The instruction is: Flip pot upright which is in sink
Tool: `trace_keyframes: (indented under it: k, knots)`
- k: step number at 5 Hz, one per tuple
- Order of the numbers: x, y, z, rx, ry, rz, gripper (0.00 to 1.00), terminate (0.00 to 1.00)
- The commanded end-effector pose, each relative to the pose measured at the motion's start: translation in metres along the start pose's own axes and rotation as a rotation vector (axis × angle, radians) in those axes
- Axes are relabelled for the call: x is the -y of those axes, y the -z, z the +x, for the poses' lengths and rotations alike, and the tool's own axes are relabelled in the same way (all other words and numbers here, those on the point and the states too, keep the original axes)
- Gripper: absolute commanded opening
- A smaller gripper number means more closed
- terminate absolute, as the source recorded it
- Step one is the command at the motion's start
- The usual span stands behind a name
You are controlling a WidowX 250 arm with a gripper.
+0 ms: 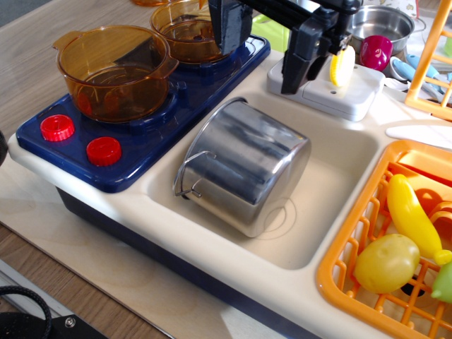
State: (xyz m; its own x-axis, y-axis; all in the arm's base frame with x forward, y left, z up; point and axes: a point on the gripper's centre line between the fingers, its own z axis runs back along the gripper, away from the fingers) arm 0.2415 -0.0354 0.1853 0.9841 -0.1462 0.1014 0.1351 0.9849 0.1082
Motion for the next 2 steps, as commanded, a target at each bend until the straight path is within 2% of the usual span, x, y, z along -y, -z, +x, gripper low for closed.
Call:
trace_keyframes:
  k: [1, 2]
  knots:
    - [0.000, 0.000, 0.000, 0.000, 0.000, 0.000, 1.00, 0.00]
    - [-0.013, 0.006, 0.003, -0.030, -0.028, -0.135, 1.00, 0.00]
